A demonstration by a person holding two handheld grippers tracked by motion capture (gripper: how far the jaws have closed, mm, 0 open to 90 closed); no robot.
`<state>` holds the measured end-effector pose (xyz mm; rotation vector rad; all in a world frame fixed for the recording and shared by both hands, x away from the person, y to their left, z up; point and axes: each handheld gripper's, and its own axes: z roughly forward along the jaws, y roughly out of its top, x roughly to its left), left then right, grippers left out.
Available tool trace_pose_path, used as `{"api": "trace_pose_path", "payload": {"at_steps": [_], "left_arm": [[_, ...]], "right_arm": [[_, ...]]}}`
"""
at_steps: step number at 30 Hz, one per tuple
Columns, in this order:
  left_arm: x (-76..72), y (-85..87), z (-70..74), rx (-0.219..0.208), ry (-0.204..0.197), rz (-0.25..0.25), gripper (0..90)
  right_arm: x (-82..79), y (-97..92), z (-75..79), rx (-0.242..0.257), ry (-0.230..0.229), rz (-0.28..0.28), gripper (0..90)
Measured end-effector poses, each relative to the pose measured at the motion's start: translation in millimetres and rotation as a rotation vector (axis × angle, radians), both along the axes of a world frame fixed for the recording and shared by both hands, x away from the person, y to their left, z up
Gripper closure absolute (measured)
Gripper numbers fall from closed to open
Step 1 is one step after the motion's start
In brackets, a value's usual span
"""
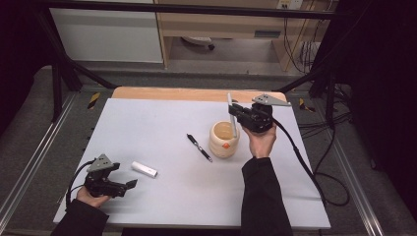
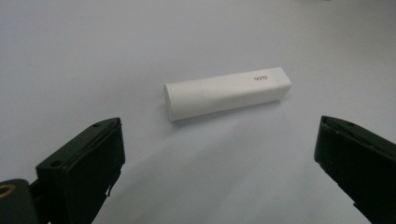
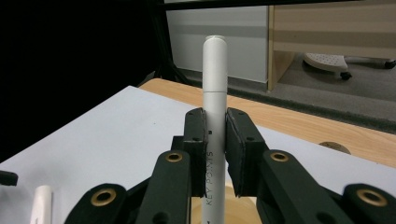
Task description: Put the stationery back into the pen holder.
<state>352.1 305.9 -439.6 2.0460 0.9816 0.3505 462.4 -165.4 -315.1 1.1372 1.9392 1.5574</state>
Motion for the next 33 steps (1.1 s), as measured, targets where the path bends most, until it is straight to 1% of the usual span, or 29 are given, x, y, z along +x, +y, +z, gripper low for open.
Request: {"api": "trace_pose_path", "payload": {"at_steps": [3, 8, 16, 25, 28, 33], "left_arm": [[-0.2, -0.2, 0.0, -0.004, -0.001, 0.003, 2.0], [0.2, 0.5, -0.1, 0.0, 0.0, 0.0, 2.0], [-0.1, 0.6, 0.1, -0.002, -0.001, 0.001, 2.1], [-0.1, 0.3, 0.1, -0.001, 0.0, -0.001, 2.1], [-0.1, 0.3, 0.0, 0.0, 0.0, 0.0, 2.1], [-0.1, 0.3, -0.1, 0.001, 0.0, -0.001, 2.1]], "right_arm": [[6.4, 3.8, -2.2, 0.002, -0.002, 0.0, 79.4], [14.8, 10.5, -9.9, 0.001, 0.004, 0.003, 79.3], [24.5, 18.2, -24.8, -0.017, 0.038, 0.008, 79.3], [25.7, 16.7, -45.9, -0.036, 0.079, 0.001, 79.3], [24.7, 15.5, -53.0, -0.036, 0.088, 0.0, 79.3], [21.2, 14.1, -60.4, -0.051, 0.096, 0.003, 79.2]]}}
